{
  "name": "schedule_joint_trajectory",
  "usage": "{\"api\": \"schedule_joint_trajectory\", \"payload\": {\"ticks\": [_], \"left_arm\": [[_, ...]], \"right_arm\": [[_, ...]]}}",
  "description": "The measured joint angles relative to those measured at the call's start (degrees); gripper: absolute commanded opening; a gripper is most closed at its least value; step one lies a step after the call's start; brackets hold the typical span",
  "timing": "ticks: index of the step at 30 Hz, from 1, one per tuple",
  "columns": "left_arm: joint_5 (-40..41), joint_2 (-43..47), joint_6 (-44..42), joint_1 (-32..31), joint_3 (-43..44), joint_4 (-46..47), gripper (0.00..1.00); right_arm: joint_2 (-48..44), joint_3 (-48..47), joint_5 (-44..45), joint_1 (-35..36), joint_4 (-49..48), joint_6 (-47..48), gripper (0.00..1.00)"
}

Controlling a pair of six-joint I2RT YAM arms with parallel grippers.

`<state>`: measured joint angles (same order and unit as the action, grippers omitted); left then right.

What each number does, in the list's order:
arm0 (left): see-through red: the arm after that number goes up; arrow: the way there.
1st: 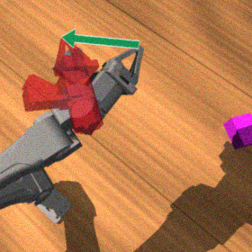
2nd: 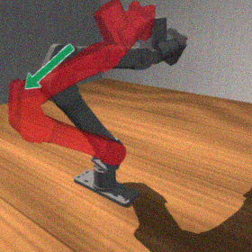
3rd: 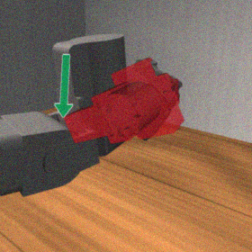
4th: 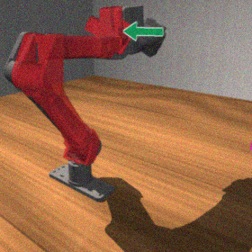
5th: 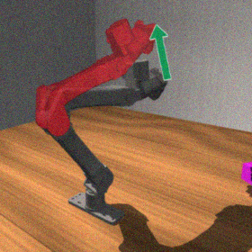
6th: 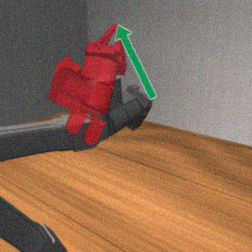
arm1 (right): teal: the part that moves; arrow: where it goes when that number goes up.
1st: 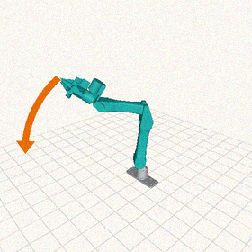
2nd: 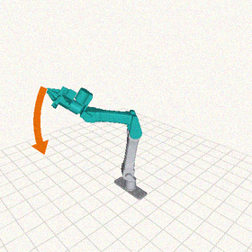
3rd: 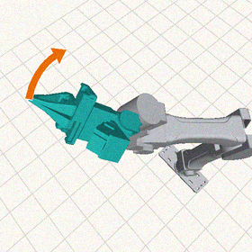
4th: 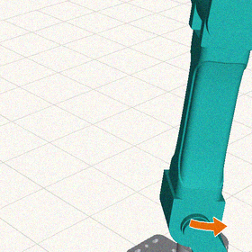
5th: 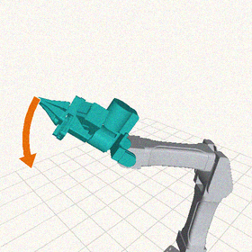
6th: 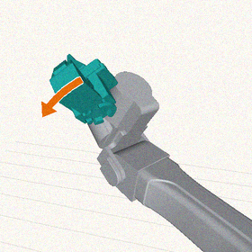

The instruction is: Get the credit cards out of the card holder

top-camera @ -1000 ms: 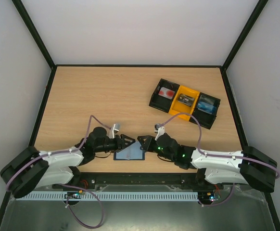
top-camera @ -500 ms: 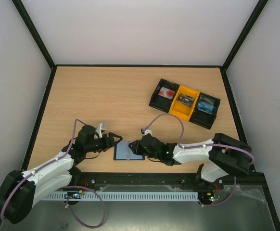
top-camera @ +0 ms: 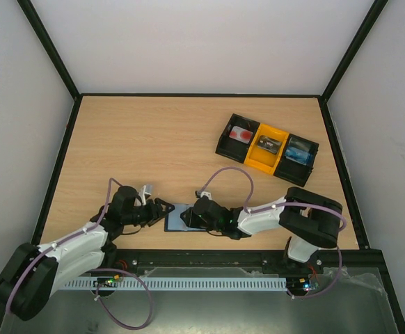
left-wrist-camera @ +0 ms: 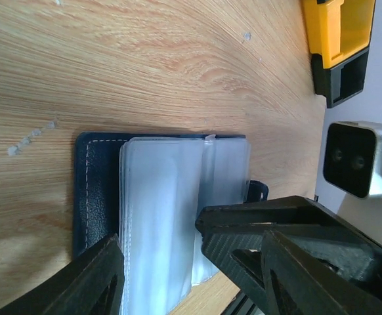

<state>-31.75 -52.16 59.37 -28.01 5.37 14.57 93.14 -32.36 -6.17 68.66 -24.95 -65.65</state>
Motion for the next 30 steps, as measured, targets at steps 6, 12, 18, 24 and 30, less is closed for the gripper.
{"api": "schedule_joint_trajectory", "payload": {"ticks": [6, 12, 18, 24, 30], "left_arm": [[-1.1, -2.5, 0.7, 0.1, -0.7, 2.9, 0.54], [-1.3, -2.7, 1.4, 0.1, -0.7, 4.4, 0.48], [-1.2, -2.7, 2.0, 0.1, -0.9, 5.5, 0.56], [0.1, -1.6, 1.2, 0.1, -0.9, 3.1, 0.54], [2.7, 0.0, -0.5, 0.1, -0.6, -1.0, 0.51]], "right_arm": [[2.4, 0.0, 0.4, 0.0, -1.0, -0.6, 0.14], [3.1, 0.3, 0.4, 0.0, -2.9, -1.3, 0.14], [3.1, 1.0, 0.5, 0.0, -4.2, -1.6, 0.13], [3.1, 1.6, 0.5, 0.0, -5.2, -1.7, 0.13], [3.1, 1.8, 0.5, 0.0, -5.6, -1.7, 0.13]]}}
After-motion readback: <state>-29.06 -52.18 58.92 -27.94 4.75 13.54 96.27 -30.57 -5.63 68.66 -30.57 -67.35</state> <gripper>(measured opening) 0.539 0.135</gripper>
